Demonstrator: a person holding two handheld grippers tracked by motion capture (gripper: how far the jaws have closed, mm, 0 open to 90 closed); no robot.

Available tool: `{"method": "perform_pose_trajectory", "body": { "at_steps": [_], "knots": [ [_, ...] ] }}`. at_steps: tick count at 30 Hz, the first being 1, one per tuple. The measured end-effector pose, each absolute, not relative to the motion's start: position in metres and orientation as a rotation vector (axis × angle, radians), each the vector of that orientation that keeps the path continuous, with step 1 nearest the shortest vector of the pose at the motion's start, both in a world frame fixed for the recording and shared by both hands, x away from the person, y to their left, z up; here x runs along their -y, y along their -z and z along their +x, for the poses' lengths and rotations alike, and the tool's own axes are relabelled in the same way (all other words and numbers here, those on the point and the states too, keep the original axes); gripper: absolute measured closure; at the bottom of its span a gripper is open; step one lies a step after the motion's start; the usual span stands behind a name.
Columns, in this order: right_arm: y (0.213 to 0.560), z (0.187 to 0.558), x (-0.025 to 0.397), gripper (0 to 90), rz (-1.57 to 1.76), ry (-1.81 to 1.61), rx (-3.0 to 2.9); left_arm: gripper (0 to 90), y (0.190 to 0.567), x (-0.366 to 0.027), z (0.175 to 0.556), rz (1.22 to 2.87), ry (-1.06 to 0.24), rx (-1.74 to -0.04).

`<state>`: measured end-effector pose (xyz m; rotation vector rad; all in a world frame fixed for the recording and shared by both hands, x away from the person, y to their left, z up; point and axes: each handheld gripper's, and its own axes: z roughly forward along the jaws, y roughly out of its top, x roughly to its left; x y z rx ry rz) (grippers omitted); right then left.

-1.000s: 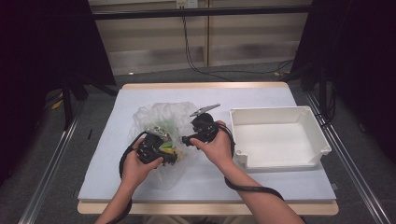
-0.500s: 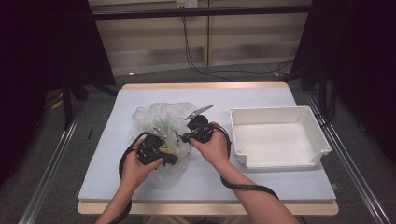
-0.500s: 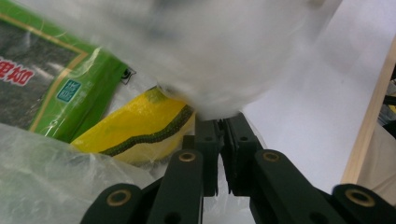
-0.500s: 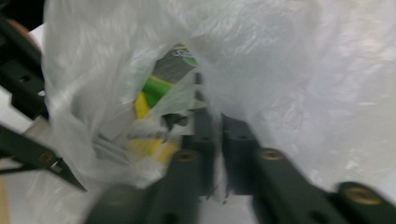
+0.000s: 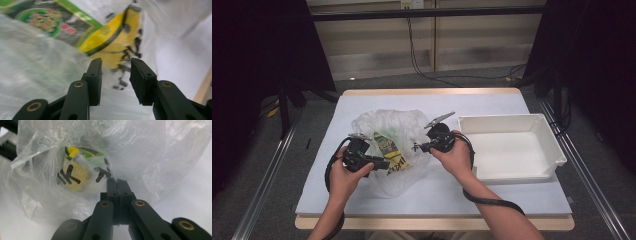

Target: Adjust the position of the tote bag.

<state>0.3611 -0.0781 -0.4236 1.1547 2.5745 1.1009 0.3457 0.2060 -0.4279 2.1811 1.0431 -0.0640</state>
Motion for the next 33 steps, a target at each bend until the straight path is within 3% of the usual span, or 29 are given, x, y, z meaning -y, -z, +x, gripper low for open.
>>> {"method": "perform_pose_trajectory", "body": {
  "at_steps": [6, 13, 16, 20, 33],
  "knots": [
    [0.424, 0.359, 0.086, 90.0, 1.166, -1.098, -2.575, 61.5, 0.431, -0.216, 0.350, 2.175, -0.045, -1.195],
    [0.424, 0.357, 0.091, 90.0, 1.170, -1.106, -2.588, 55.4, 0.443, -0.226, 0.354, 2.155, -0.125, -1.336],
    [0.425, 0.356, 0.092, 90.0, 1.185, -1.117, -2.597, 62.3, 0.449, -0.227, 0.356, 2.175, -0.101, -1.357],
    [0.426, 0.355, 0.094, 90.0, 1.187, -1.137, -2.592, 89.0, 0.456, -0.231, 0.356, 2.188, -0.045, -1.363],
    [0.431, 0.354, 0.093, 90.0, 1.204, -1.072, -2.611, 90.0, 0.449, -0.263, 0.339, 2.182, 0.049, -1.351]
  ]
}}
